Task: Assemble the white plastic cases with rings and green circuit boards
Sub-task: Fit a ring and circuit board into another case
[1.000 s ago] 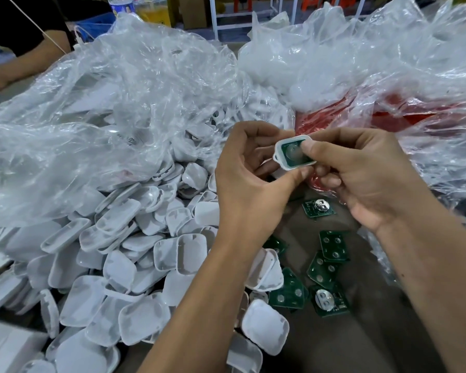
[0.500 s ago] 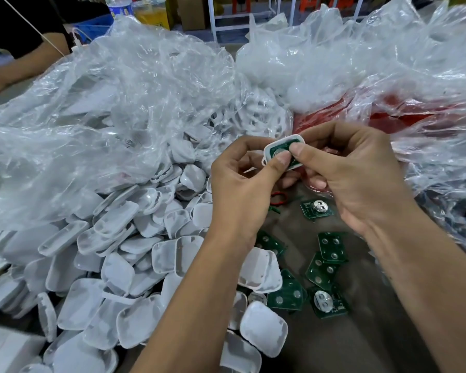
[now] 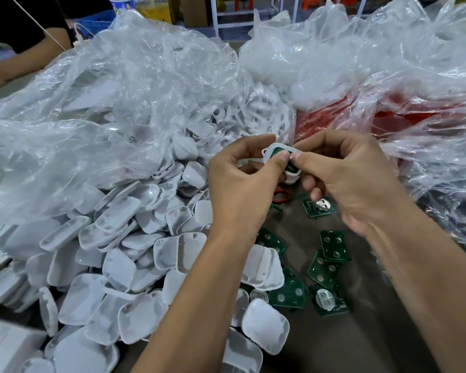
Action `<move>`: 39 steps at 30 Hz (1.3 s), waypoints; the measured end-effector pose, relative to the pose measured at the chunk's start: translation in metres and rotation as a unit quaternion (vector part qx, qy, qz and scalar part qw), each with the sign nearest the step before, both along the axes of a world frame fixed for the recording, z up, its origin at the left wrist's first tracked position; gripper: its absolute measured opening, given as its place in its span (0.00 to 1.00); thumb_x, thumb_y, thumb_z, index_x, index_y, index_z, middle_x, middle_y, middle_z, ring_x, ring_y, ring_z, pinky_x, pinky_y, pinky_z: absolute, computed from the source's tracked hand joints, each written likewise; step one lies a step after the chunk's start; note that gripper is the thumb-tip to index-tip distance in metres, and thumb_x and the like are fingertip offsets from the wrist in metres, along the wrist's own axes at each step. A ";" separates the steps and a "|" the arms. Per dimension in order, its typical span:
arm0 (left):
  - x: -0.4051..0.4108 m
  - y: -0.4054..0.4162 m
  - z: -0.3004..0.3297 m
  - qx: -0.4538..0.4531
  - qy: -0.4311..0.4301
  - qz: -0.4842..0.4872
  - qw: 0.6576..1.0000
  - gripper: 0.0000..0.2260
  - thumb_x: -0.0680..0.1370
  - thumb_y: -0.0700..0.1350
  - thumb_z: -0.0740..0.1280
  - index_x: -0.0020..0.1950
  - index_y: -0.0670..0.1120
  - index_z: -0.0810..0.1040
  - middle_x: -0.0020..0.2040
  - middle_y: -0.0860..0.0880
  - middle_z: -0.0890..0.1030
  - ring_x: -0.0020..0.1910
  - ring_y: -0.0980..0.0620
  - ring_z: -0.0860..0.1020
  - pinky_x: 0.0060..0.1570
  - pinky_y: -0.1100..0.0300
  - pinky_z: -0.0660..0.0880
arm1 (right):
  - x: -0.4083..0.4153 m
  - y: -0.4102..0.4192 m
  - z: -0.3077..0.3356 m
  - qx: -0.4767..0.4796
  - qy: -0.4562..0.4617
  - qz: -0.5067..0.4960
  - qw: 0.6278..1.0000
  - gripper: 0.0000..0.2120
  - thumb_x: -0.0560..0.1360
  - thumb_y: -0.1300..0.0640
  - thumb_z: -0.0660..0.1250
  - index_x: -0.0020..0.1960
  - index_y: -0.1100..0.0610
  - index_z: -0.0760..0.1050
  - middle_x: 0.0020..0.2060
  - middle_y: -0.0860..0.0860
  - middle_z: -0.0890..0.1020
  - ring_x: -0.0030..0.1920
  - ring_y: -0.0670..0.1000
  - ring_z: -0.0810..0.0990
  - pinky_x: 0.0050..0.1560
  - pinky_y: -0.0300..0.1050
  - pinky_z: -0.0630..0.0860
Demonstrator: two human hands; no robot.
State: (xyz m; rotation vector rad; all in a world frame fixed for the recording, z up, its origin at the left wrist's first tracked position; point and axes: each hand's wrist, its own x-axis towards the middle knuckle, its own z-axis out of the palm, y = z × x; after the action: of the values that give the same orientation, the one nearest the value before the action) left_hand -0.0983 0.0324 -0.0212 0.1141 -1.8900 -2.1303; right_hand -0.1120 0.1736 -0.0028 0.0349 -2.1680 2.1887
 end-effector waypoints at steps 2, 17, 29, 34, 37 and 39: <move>0.000 0.000 0.000 0.032 -0.012 -0.012 0.999 0.09 0.74 0.39 0.77 0.53 0.49 0.86 0.34 0.56 0.83 0.33 0.56 0.82 0.38 0.60 0.80 | 0.000 -0.001 0.001 -0.023 -0.013 0.004 1.000 0.05 0.76 0.68 0.73 0.42 0.62 0.80 0.29 0.55 0.80 0.23 0.48 0.75 0.21 0.37 0.70; 0.001 0.005 0.004 0.181 0.009 -0.004 0.983 0.08 0.76 0.32 0.73 0.49 0.44 0.85 0.36 0.53 0.83 0.34 0.58 0.78 0.40 0.62 0.75 | 0.012 -0.020 0.000 -0.080 0.062 -0.036 0.994 0.09 0.77 0.68 0.73 0.42 0.60 0.75 0.29 0.58 0.80 0.23 0.53 0.80 0.24 0.40 0.76; 0.000 -0.005 0.011 0.207 0.025 -0.048 0.977 0.10 0.76 0.28 0.70 0.52 0.40 0.85 0.41 0.46 0.86 0.35 0.56 0.81 0.40 0.62 0.79 | 0.011 -0.014 -0.001 0.015 0.133 0.009 0.991 0.11 0.78 0.56 0.71 0.40 0.55 0.73 0.28 0.57 0.79 0.22 0.57 0.79 0.21 0.42 0.72; 0.000 -0.005 0.010 0.193 0.022 -0.039 0.980 0.09 0.76 0.29 0.71 0.53 0.38 0.85 0.46 0.41 0.86 0.47 0.43 0.82 0.56 0.43 0.79 | 0.009 -0.014 -0.003 0.048 0.139 0.012 0.989 0.04 0.79 0.55 0.71 0.49 0.56 0.81 0.31 0.56 0.82 0.21 0.55 0.79 0.20 0.41 0.72; -0.002 -0.006 0.008 0.188 0.006 -0.039 0.981 0.09 0.76 0.30 0.71 0.53 0.39 0.85 0.45 0.42 0.86 0.41 0.48 0.82 0.49 0.49 0.81 | 0.008 -0.014 -0.004 0.051 0.133 0.011 0.990 0.03 0.79 0.58 0.72 0.50 0.57 0.82 0.31 0.55 0.83 0.20 0.53 0.78 0.19 0.39 0.70; -0.002 -0.006 0.007 0.188 -0.009 -0.043 0.981 0.08 0.77 0.32 0.72 0.53 0.41 0.85 0.43 0.45 0.85 0.34 0.55 0.78 0.38 0.61 0.77 | 0.007 -0.014 -0.004 0.038 0.121 0.002 0.992 0.02 0.80 0.60 0.72 0.49 0.58 0.82 0.30 0.54 0.82 0.20 0.52 0.76 0.19 0.38 0.68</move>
State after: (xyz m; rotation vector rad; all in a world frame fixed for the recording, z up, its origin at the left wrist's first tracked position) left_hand -0.1005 0.0266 -0.0138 0.1312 -1.5043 -2.5306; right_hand -0.1045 0.1597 -0.0071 0.2924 -2.1135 1.9841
